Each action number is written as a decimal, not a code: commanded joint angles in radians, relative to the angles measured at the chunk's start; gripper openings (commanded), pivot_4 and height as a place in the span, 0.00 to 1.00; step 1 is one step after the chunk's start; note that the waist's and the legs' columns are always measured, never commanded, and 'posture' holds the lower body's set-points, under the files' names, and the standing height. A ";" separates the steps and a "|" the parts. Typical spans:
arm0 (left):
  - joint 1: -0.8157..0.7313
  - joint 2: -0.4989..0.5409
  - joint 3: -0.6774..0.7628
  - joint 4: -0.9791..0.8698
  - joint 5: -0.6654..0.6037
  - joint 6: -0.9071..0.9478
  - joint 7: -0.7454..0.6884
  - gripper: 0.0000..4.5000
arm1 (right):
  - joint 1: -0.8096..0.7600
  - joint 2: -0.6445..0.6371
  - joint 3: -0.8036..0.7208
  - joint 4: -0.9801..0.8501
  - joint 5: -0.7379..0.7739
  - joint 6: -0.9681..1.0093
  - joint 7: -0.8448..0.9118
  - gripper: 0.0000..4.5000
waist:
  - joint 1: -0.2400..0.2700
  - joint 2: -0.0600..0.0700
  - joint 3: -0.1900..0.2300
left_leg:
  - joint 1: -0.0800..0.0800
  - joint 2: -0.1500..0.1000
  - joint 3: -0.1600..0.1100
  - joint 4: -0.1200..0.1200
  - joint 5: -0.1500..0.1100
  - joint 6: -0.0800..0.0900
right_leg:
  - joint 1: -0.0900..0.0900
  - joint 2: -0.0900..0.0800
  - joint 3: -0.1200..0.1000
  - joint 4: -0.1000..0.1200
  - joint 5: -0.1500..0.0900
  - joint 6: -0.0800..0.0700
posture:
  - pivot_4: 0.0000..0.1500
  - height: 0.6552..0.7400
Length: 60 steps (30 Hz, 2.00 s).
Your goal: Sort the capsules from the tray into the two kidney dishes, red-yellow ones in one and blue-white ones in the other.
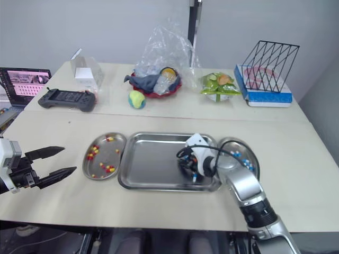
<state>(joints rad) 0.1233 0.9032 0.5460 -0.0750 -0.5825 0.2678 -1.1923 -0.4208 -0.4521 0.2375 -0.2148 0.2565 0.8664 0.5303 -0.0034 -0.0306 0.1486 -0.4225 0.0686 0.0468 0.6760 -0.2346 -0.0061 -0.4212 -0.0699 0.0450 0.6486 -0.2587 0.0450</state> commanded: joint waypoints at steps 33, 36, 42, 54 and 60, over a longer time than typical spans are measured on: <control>-0.138 0.048 -0.034 0.128 -0.016 0.039 -0.104 1.00 | 0.063 -0.506 -0.390 0.173 0.123 -0.137 0.401 0.01 | 0.001 0.000 0.000 | 0.000 0.000 0.000 -0.001 0.000 0.000 | 0.000 0.001 0.001 -0.001 0.000 0.000 | 1.00 0.92; -0.147 0.055 -0.033 0.166 0.003 0.021 -0.111 1.00 | 0.086 -0.510 -0.395 0.176 0.122 -0.151 0.402 0.01 | -0.006 0.000 0.000 | 0.000 0.000 0.000 -0.001 0.000 0.000 | -0.001 0.001 0.001 -0.001 0.000 0.000 | 1.00 0.92; -0.169 0.058 -0.046 0.203 0.024 -0.005 -0.116 1.00 | 0.092 -0.492 -0.401 0.191 0.119 -0.129 0.371 0.17 | -0.008 0.000 0.000 | 0.000 0.000 0.001 -0.001 0.000 0.000 | -0.001 0.001 0.001 -0.001 0.000 0.000 | 1.00 0.92; -0.173 0.069 -0.029 0.264 0.043 -0.038 -0.121 1.00 | 0.058 -0.545 -0.482 0.287 0.130 -0.224 0.425 1.00 | -0.006 0.000 0.000 | 0.000 0.000 0.001 -0.001 0.000 0.000 | 0.000 0.001 0.001 -0.001 0.000 0.000 | 1.00 0.92; -0.179 0.061 -0.024 0.311 0.059 -0.073 -0.097 1.00 | 0.062 -0.512 -0.574 0.408 0.139 -0.370 0.429 1.00 | -0.006 0.000 0.000 | 0.000 0.000 0.001 -0.001 0.000 0.000 | 0.000 0.001 0.001 -0.001 0.000 0.000 | 1.00 0.92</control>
<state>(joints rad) -0.0432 0.9479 0.4900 0.2337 -0.5288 0.2172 -1.2986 -0.3485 -0.9635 -0.2789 0.1786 0.3775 0.5493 0.9582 -0.0090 -0.0306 0.1487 -0.4224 0.0688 0.0481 0.6749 -0.2346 -0.0061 -0.4214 -0.0695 0.0463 0.6475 -0.2590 0.0446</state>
